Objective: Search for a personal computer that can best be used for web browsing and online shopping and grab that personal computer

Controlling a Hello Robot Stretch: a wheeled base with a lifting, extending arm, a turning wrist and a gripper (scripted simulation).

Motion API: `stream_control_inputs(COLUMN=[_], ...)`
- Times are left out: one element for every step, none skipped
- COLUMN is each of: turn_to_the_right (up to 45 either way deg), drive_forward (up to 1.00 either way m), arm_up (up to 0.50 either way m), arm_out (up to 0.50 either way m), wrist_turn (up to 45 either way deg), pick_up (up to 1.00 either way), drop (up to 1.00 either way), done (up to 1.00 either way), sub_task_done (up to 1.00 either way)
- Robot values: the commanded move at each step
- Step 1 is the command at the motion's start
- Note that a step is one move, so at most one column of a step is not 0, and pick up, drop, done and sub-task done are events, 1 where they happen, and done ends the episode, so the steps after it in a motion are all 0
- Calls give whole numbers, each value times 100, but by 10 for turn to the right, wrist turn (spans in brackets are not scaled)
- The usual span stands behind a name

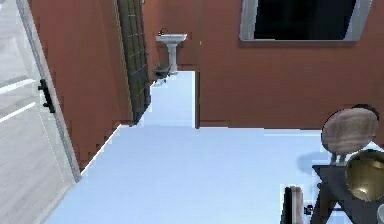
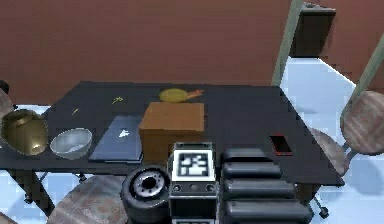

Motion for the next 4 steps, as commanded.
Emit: stream_control_inputs(turn_to_the_right=[30,0,0,0], drive_forward=[0,25,0,0], arm_up=[0,0,0,0], arm_out=[0,0,38,0], wrist_turn=[0,0,0,450], pick_up=[0,0,0,0], drop=[0,0,0,0], done=[0,0,0,0], sub_task_done=[0,0,0,0])
